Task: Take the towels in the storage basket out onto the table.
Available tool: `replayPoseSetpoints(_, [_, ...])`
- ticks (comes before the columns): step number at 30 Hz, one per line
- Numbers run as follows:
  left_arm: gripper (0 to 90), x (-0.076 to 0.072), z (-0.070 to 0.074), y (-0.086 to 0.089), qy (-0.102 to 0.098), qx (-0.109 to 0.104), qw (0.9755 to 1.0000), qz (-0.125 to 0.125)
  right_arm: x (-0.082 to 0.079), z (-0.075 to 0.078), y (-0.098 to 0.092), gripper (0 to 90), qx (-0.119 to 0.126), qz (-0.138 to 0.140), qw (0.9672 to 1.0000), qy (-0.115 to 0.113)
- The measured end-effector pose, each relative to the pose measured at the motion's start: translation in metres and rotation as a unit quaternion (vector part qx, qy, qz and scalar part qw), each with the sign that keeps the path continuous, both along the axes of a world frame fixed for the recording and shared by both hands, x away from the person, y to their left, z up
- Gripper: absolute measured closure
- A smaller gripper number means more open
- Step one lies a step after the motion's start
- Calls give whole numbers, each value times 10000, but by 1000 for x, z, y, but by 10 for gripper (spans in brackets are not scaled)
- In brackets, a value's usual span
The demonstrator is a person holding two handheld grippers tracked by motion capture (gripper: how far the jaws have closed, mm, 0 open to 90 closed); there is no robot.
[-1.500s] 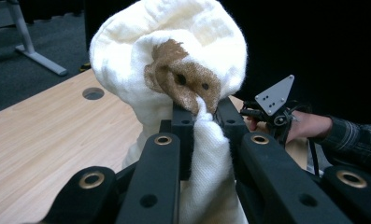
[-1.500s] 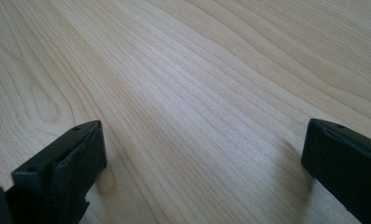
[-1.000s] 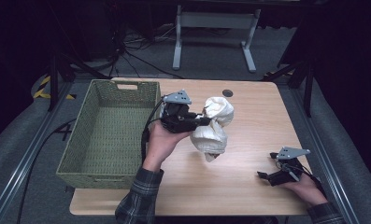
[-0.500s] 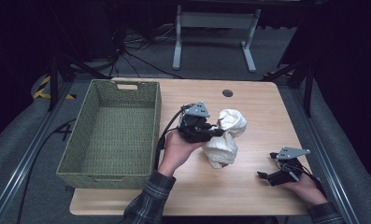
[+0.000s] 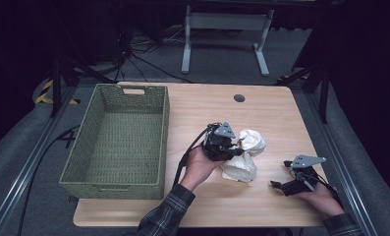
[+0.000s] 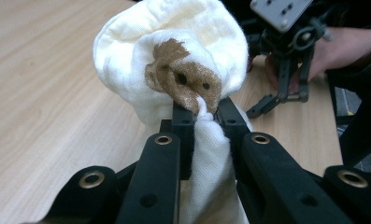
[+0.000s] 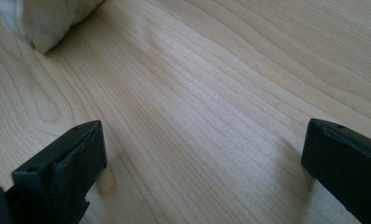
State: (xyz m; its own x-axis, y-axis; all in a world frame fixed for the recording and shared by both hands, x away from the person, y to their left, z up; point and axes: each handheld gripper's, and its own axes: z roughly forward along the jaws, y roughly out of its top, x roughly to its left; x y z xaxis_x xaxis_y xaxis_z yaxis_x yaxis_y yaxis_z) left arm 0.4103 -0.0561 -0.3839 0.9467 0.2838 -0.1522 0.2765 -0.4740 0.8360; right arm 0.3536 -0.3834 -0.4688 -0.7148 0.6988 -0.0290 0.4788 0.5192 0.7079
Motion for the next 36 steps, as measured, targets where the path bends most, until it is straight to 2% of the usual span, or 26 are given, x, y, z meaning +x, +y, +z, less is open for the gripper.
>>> replayPoseSetpoints(9, [815, 6, -34, -15, 55, 492, 9988, 32, 0, 0, 0, 3, 4, -6, 10000, 16])
replayPoseSetpoints(16, [811, 10, -54, -21, 188, 726, 9971, 97, 0, 0, 0, 3, 4, -6, 10000, 15])
replayPoseSetpoints(18, [807, 12, -59, -23, 140, 884, 9960, 78, 0, 0, 0, 4, 7, -7, 10000, 18])
replayPoseSetpoints(21, [783, 12, -67, -25, 237, 918, 9954, 108, 0, 0, 0, 3, 4, -7, 10000, 16])
replayPoseSetpoints(24, [693, 12, -67, -26, 238, 876, 9958, 83, 0, 0, 0, 4, 3, -4, 10000, 14])
replayPoseSetpoints(25, [624, 12, -63, -24, 294, 831, 9960, 136, 0, 0, 0, 3, -1, 2, 10000, -3])
replayPoseSetpoints(27, [517, 11, -59, -22, 270, 792, 9963, 182, 0, 0, 0, 3, 6, -5, 10000, 13])
replayPoseSetpoints(31, [446, 7, -50, -16, 191, 787, 9964, 239, 0, 0, 0, 4, 3, 4, 10000, 6])
replayPoseSetpoints(34, [429, 2, -42, -8, 205, 689, 9968, 350, 0, 0, 0, 4, -2, 11, 10000, -11])
replayPoseSetpoints(36, [423, -2, -37, -3, 111, 638, 9972, 382, -1, 0, 0, 18, 4, -19, 10000, -12])
